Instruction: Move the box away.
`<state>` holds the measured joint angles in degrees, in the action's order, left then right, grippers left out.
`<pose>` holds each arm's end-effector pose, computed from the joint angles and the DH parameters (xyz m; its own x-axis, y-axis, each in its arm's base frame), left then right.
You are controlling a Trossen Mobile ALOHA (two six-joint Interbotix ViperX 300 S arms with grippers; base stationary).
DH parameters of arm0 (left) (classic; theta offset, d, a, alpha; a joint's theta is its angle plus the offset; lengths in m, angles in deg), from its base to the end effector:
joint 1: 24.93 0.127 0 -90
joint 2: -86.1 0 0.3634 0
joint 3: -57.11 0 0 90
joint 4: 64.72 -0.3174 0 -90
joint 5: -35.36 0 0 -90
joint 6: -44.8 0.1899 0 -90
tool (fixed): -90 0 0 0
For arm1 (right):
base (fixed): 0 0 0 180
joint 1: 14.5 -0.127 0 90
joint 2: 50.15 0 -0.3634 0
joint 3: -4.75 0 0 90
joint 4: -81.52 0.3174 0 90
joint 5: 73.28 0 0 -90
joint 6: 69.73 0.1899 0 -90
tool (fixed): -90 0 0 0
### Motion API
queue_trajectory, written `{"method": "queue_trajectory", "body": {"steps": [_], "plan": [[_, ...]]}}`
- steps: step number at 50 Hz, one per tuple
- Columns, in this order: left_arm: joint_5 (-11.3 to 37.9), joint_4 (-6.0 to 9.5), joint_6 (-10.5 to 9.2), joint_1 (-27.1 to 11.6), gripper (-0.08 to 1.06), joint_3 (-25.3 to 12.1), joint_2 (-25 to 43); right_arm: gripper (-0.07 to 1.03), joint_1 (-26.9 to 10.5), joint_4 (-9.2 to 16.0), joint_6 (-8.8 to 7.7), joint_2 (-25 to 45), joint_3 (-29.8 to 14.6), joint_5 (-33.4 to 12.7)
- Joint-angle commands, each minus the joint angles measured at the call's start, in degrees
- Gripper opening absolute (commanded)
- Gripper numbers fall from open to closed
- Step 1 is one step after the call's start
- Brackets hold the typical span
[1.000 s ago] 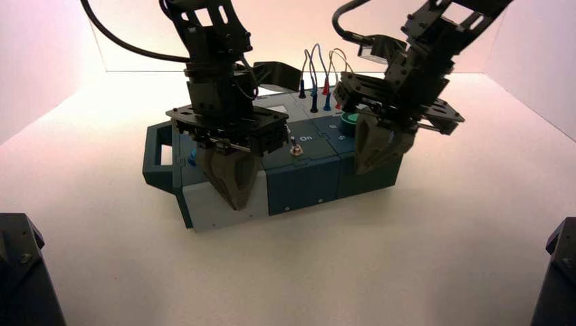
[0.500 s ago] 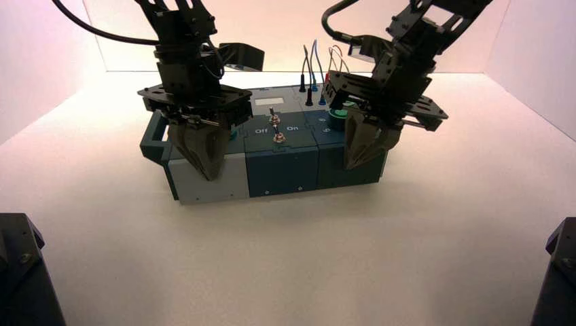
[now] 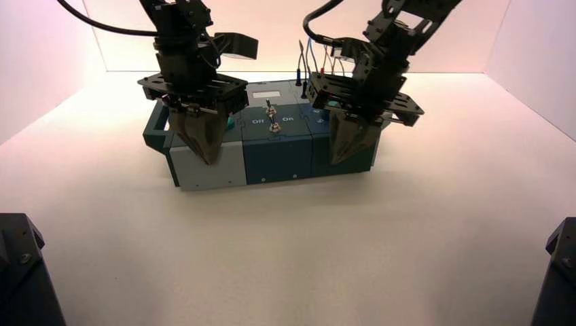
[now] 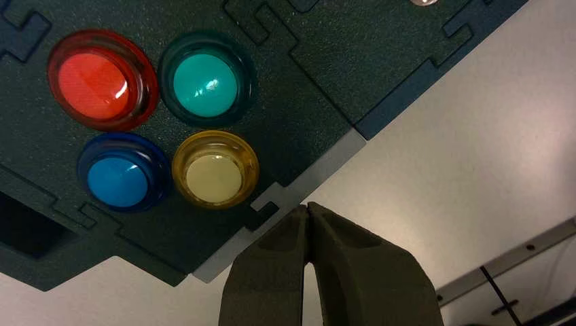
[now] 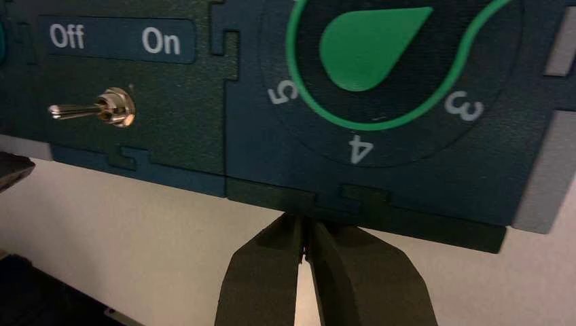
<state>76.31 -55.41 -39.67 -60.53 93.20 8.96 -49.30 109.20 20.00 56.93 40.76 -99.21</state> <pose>0.2248 -0.1857 0.0531 -0.0550 -0.0910 -0.9943 0.5577 0.8232 -0.1062 0.2581 0.2264 0.0399 0.0733 0.2983 -0.9516 -0.2050 0.9383 0.2784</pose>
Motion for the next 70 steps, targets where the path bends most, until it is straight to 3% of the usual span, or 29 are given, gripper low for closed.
{"method": "queue_trajectory", "body": {"steps": [1,9,21,30,36,45,54,70], "plan": [[-0.9,-1.14,0.00,1.9,-0.03,-2.3,-0.4,-0.02,0.4,-0.6,-0.26,-0.1,-3.5,0.1],[-1.3,-2.02,0.44,5.4,-0.03,-4.0,0.6,-0.02,1.1,-2.1,-0.18,1.6,-6.5,-0.8],[-2.9,-2.02,0.97,8.7,-0.03,-6.4,2.9,-0.02,3.5,-5.2,-0.26,5.0,-10.7,-2.9],[-2.5,-1.58,0.88,8.6,-0.03,-5.9,1.5,-0.02,3.3,-5.7,-0.26,3.3,-9.6,-4.2],[-1.8,-0.79,0.44,8.6,-0.03,-2.6,-7.6,-0.02,3.3,-5.9,-0.18,-4.6,-6.0,-4.2],[3.2,-1.05,-0.26,8.6,-0.03,-1.7,-23.1,-0.02,3.3,-6.2,-0.18,-19.4,-4.1,-7.6],[3.6,-1.23,-1.14,8.6,-0.03,0.1,-36.8,-0.02,3.1,-6.4,-0.26,-30.9,-1.6,-8.5],[1.9,-1.76,-1.85,9.2,-0.03,4.4,-47.9,-0.02,2.5,-10.8,-0.35,-36.9,1.5,-9.0]]}}
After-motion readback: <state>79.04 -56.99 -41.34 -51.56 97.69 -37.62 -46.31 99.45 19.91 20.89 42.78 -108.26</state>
